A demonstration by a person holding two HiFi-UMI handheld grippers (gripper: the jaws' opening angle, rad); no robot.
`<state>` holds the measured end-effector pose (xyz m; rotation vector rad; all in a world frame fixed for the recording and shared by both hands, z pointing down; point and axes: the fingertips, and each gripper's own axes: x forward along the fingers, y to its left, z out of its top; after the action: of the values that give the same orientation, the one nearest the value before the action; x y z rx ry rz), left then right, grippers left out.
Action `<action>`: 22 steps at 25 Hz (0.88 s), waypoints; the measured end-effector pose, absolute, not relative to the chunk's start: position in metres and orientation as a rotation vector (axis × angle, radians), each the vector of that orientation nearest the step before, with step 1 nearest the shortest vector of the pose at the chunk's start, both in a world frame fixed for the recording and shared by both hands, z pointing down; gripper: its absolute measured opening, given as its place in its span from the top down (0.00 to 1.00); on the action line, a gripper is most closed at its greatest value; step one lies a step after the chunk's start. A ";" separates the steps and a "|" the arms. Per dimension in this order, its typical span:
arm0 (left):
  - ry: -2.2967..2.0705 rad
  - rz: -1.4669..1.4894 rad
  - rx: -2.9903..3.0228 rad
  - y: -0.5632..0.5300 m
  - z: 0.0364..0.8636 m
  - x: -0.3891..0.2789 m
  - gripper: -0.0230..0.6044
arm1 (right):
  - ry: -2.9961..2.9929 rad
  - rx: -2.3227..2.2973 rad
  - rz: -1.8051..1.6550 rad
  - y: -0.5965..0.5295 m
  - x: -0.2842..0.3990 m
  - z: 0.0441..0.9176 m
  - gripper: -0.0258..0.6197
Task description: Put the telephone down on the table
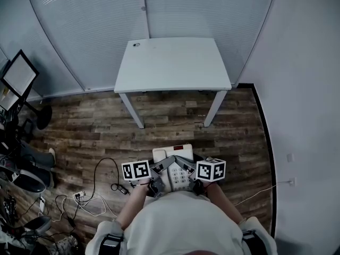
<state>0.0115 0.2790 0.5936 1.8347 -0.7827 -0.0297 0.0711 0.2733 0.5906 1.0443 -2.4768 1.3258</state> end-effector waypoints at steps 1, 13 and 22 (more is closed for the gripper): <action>-0.783 -0.031 1.834 0.278 0.595 0.010 0.25 | -2.475 1.043 1.326 0.272 0.070 0.592 0.43; -0.779 -0.032 1.819 0.204 0.606 0.008 0.25 | -2.453 1.035 1.341 0.199 0.067 0.603 0.43; -0.778 -0.049 1.808 0.128 0.604 -0.014 0.25 | -2.439 1.021 1.336 0.122 0.045 0.600 0.43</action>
<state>-0.0144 0.1284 0.6044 1.8079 -0.7781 -0.0486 0.0448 0.1218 0.6001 1.0211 -2.4394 1.3358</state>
